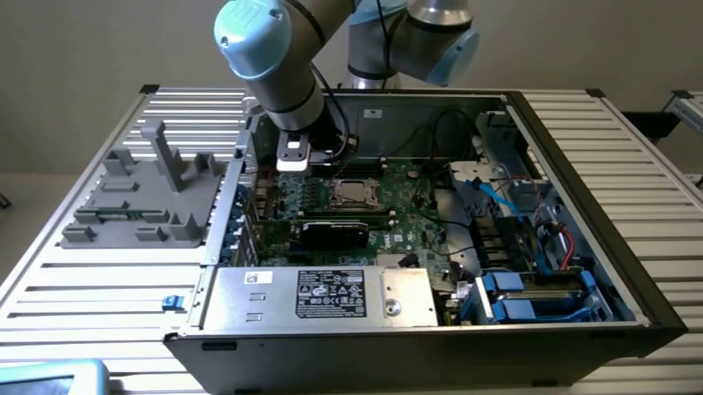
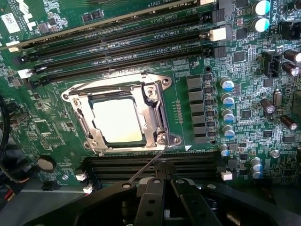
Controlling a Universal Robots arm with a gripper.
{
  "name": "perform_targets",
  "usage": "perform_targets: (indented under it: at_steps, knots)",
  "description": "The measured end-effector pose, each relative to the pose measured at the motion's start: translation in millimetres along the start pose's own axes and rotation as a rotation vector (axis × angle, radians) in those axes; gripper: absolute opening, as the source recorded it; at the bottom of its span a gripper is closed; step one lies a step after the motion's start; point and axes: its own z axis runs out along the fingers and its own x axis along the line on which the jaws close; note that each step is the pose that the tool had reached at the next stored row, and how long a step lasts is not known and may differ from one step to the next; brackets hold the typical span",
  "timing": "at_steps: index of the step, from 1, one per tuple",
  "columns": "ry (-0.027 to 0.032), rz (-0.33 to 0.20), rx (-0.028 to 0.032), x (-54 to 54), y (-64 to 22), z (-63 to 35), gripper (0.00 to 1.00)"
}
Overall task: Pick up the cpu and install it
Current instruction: 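Install the first cpu locking lever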
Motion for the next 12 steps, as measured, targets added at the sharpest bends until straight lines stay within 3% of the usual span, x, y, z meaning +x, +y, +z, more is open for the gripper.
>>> perform_targets:
  at_steps: [12]
  knots:
    - [0.0007,0.000,0.0001,1.3,1.3,4.1,0.11]
